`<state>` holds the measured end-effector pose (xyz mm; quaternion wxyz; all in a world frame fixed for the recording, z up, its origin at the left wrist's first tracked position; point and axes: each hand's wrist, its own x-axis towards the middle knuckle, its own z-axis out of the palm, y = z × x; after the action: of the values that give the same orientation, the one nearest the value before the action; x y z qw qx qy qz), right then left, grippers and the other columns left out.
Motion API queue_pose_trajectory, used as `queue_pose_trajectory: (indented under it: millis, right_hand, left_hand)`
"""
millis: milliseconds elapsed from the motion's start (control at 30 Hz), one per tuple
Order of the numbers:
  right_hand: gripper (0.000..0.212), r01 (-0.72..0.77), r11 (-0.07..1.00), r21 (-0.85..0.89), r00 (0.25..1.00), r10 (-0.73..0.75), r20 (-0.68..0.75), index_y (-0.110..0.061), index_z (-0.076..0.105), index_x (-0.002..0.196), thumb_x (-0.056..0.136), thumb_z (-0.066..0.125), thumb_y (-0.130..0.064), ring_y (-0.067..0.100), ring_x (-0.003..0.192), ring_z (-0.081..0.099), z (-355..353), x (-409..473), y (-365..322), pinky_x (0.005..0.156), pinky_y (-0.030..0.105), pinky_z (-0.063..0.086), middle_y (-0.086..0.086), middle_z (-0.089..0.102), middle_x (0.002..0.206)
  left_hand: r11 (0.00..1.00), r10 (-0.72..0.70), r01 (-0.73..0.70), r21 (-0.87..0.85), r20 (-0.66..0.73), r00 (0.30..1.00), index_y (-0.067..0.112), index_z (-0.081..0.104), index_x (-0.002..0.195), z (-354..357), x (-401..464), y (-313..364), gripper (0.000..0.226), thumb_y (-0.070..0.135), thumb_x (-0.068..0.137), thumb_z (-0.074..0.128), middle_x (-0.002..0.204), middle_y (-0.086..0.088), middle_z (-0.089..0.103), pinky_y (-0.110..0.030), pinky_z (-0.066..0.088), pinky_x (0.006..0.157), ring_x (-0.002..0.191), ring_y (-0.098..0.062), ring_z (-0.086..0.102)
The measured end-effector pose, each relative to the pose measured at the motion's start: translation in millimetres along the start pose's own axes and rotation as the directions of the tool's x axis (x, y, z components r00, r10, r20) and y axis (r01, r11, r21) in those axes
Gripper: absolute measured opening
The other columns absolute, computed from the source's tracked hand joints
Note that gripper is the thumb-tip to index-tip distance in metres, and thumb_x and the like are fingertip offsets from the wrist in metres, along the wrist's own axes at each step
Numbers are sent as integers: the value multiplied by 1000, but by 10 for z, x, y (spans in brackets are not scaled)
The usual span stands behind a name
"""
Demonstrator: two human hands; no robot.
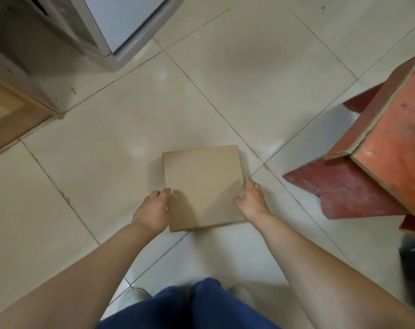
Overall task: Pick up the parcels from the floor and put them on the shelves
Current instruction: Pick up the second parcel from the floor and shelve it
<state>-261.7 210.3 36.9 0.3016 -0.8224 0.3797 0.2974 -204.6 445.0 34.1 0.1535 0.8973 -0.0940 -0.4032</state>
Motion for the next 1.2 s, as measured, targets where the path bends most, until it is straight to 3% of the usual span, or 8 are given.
queue_pose_trajectory:
  millis: [100,233,433,533,733,867,1033,1200]
  right_hand:
    - [62,-101,979,176,995,96,36,-17,36,134,75,54,-21,34,119,48,118,161,35,99,44,42,12,48,133]
    - [63,-166,914,369,986,157,54,-19,42,131,68,52,-20,32,115,54,234,282,62,98,44,46,10,56,127]
    - [37,-217,846,486,973,224,44,-15,52,107,71,59,-16,33,102,62,171,172,-135,89,41,51,12,64,113]
    - [26,-202,810,550,972,235,10,-17,49,97,73,59,-12,32,99,62,45,-4,-261,85,39,50,11,64,107]
    - [30,-109,803,586,977,194,-84,-19,52,91,61,55,-15,32,92,66,-496,-567,-616,84,49,55,13,68,102]
    - [38,-27,805,592,979,141,-147,-15,55,101,64,55,-11,33,92,65,-1032,-1126,-981,84,48,54,14,68,103]
    - [32,53,809,586,979,75,-192,-8,51,109,78,55,-2,26,85,59,-1917,-2142,-1574,71,30,45,9,62,98]
    - [21,137,800,584,982,-33,-185,-13,48,98,80,55,-4,22,70,57,-2722,-3105,-2117,59,29,44,8,60,86]
  left_hand:
    - [999,-32,32,-22,17,999,14,27,138,133,173,4,60,13,83,52,127,-13,46,-41,45,87,111,-31,48]
    - [966,-126,125,-225,9,992,6,20,135,215,305,48,65,11,80,52,124,-19,49,-43,47,83,104,-39,54]
    - [927,-204,200,-317,22,979,6,9,147,80,256,152,75,6,83,49,141,-17,37,-35,39,92,122,-36,44]
    - [903,-217,183,-389,-44,975,8,13,147,-131,122,252,77,2,79,49,139,-17,34,-37,38,100,123,-35,42]
    - [848,-237,136,-513,-137,962,8,19,145,-885,-467,567,72,0,78,46,129,-13,33,-32,41,86,102,-31,49]
    - [814,-255,116,-569,-171,952,4,26,141,-1510,-1019,765,66,3,79,48,124,-12,31,-36,42,95,103,-31,48]
    - [734,-270,73,-675,-192,944,9,40,130,-2400,-1873,1065,53,7,79,53,110,-8,30,-39,41,100,105,-33,46]
    - [684,-293,16,-729,-255,921,16,43,125,-3330,-2816,1297,50,10,77,57,107,-6,31,-41,42,97,99,-31,45]
